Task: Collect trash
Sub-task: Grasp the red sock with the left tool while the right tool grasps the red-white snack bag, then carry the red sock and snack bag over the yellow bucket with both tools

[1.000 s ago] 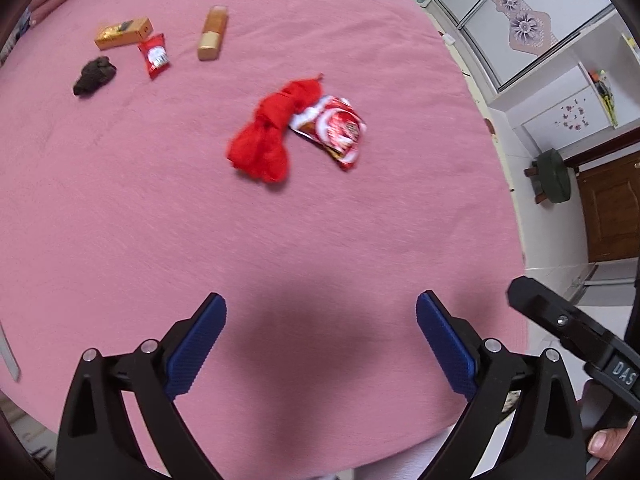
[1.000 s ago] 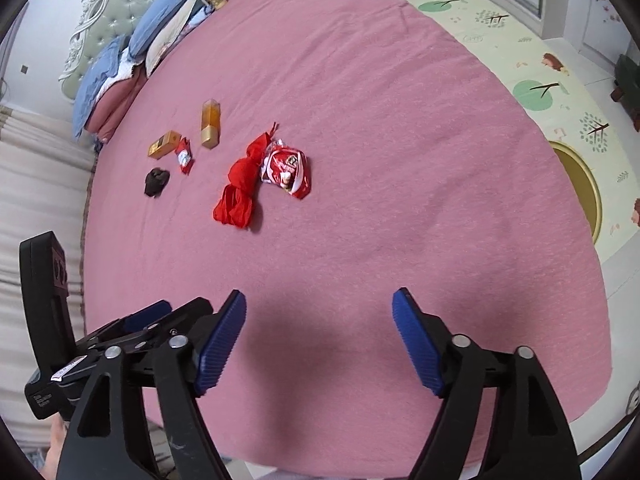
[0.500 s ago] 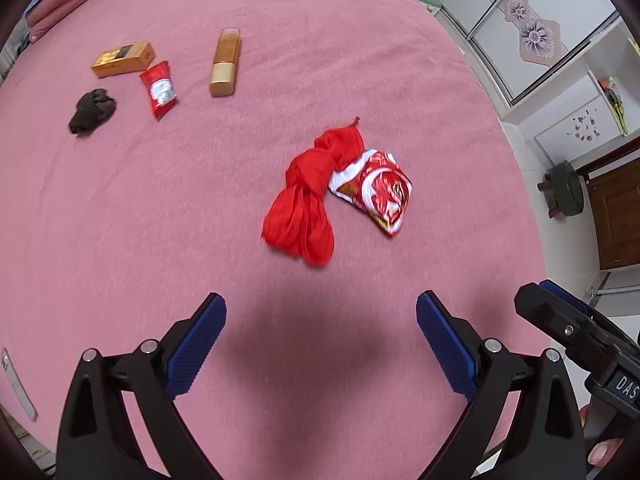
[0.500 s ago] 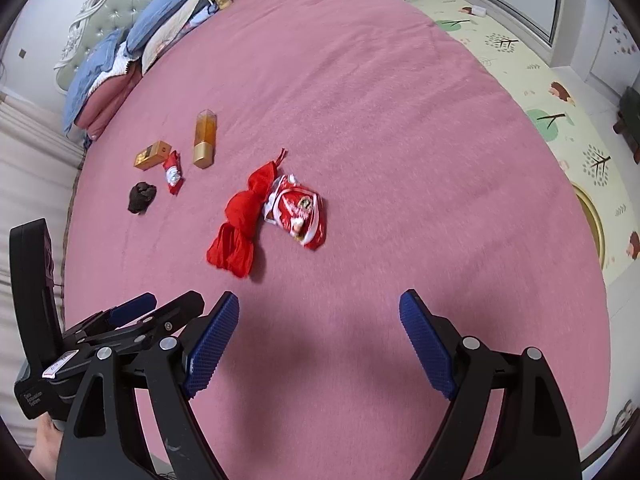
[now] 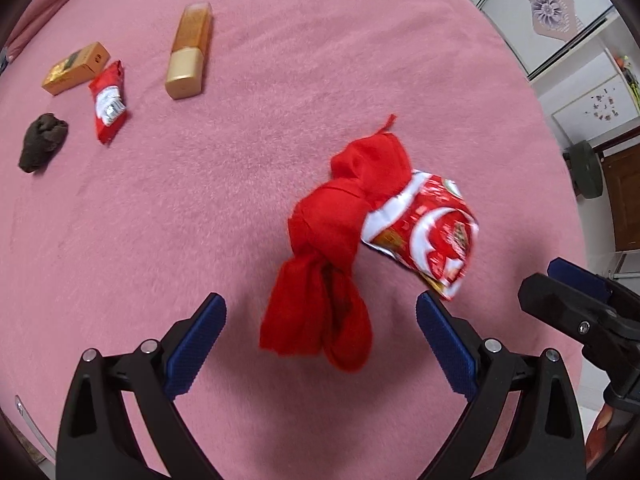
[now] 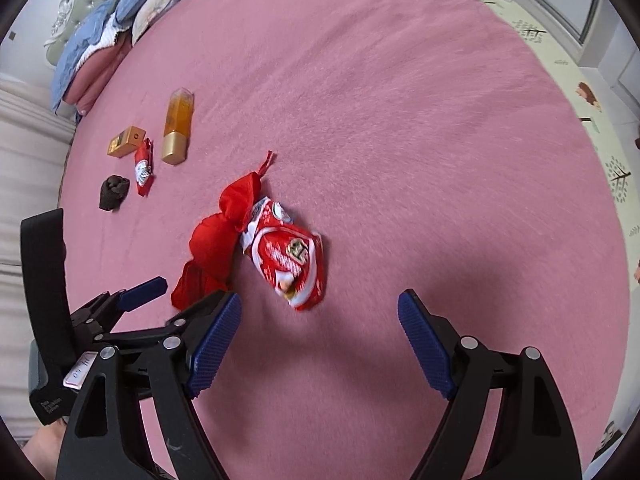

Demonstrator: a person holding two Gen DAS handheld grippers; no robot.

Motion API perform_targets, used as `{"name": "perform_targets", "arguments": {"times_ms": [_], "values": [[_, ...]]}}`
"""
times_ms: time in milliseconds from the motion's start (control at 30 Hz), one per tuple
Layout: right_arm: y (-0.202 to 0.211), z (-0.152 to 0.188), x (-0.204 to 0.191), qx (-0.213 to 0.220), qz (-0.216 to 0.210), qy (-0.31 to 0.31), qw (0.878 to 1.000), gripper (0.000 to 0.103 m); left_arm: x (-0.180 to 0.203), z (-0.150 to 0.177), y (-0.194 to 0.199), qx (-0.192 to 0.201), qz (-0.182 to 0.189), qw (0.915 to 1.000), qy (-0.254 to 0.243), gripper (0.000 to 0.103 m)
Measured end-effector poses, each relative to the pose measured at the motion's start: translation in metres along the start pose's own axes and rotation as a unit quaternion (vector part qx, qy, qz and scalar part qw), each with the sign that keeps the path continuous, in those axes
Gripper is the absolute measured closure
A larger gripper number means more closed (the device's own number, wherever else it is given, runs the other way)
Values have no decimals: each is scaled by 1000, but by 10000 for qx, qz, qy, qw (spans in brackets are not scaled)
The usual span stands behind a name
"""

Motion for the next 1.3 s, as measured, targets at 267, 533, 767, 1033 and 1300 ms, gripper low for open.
{"name": "perform_targets", "arguments": {"times_ms": [267, 533, 767, 1033, 1300], "values": [[-37, -19, -17, -316, -190, 68, 9993, 32, -13, -10, -29, -437, 259, 9984, 230, 67], [-56, -20, -28, -517, -96, 162, 9985, 56, -20, -8, -27, -414, 580, 9961, 517, 77], [-51, -13, -30, -474, -133, 131, 9987, 77, -32, 3, -16, -336, 669, 9936, 846, 82], [-19, 6, -27, -326, -159, 85, 9993, 79, -35, 29, 14, -218, 802, 9897, 1167, 84], [32, 36, -19, -38, -203, -41, 9998, 79, -10, 63, 63, 39, 946, 9911, 939, 83]]}}
Point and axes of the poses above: each gripper's, at about its wrist camera, not at the fingertips, and y roughly against the way its jaws point, x to its right, z to its underside, the point moved 8 cm from there along -y, roughly the way its jaws point, and after that the axes turned 7 degrees about z, right-handed, at the moved point
